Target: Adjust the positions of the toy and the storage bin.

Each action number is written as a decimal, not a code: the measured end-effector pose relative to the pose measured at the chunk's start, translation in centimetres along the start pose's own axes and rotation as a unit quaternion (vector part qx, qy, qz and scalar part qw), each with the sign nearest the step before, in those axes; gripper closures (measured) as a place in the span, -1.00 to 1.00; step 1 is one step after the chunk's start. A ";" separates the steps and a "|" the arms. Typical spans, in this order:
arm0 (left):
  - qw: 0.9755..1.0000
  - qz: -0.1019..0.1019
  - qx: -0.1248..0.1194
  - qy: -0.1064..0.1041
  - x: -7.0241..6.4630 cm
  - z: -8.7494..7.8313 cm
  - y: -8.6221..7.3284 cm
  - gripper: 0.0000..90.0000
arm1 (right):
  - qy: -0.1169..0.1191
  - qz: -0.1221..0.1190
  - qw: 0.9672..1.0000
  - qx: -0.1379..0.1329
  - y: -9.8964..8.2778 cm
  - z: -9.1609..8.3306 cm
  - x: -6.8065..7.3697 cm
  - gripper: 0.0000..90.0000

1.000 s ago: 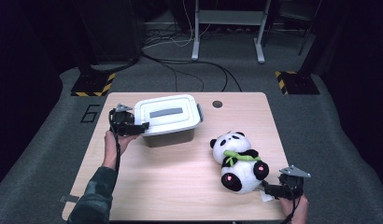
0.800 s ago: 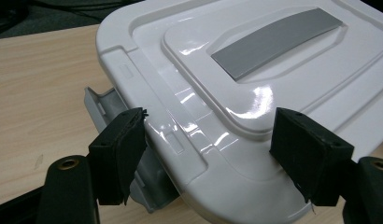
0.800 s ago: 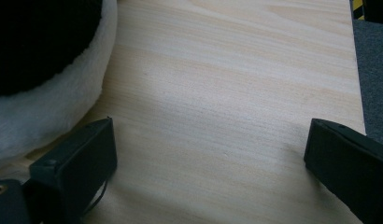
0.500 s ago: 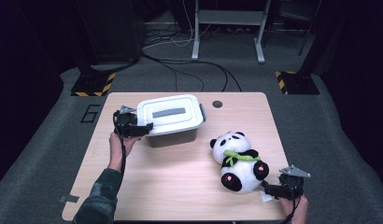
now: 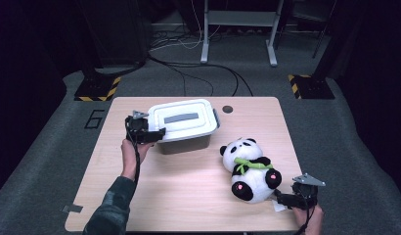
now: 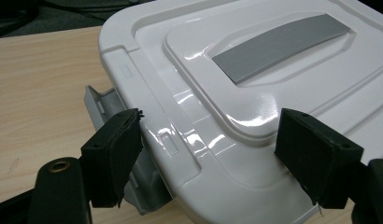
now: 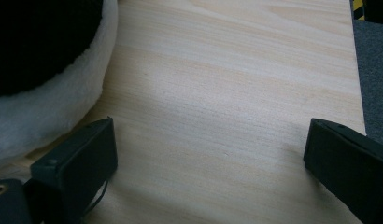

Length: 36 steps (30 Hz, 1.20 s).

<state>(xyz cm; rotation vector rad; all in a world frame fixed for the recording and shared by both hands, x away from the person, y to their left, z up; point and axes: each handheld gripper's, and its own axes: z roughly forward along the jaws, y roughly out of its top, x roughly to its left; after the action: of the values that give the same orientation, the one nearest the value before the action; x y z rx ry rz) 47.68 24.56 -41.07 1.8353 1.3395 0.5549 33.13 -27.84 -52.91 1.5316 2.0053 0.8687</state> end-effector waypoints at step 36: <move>1.000 0.005 0.002 -0.017 -1.3 -0.9 -0.1 -0.55 | 0.001 -0.003 1.000 -0.001 0.0 0.0 0.0 -0.93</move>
<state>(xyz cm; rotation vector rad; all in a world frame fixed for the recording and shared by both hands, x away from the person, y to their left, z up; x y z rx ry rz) 46.52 23.67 -40.50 1.8486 1.3101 0.5230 33.11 -27.85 -52.91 1.5238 2.0080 0.8706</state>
